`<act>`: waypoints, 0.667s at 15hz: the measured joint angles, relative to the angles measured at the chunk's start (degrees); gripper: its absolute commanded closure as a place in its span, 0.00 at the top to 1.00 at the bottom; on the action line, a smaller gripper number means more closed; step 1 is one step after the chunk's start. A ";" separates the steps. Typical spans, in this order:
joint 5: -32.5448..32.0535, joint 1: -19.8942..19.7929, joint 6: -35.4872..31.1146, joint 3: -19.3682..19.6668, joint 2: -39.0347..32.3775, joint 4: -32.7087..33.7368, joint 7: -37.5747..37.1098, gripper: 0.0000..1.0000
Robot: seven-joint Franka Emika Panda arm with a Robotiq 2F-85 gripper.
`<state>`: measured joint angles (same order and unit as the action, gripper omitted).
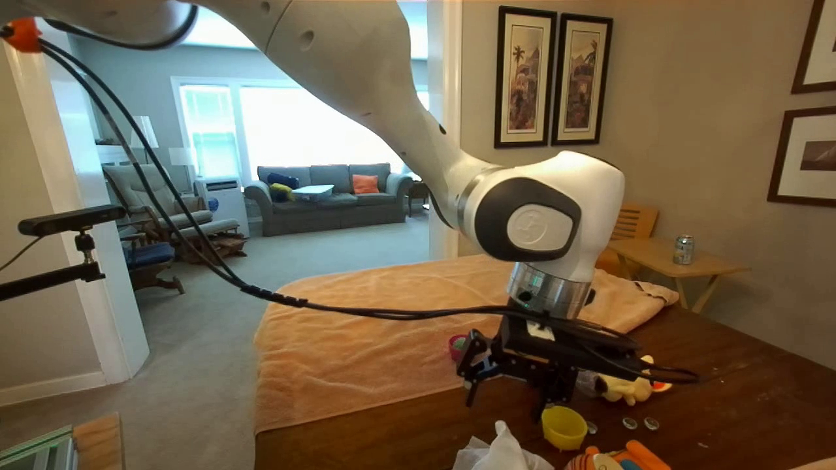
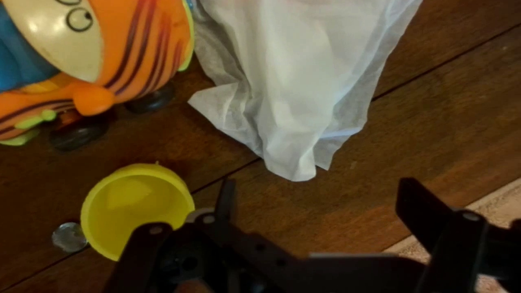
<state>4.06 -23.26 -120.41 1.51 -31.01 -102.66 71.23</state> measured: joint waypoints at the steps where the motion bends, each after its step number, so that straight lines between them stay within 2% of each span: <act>1: 1.21 -0.26 1.67 0.00 -0.13 0.73 0.61 1.00; 5: 3.42 -1.37 7.92 0.19 -1.59 4.38 2.06 1.00; 10: 3.42 -1.41 10.92 0.97 -6.05 9.68 2.07 1.00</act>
<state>7.48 -24.67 -109.49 2.48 -37.06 -92.98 73.29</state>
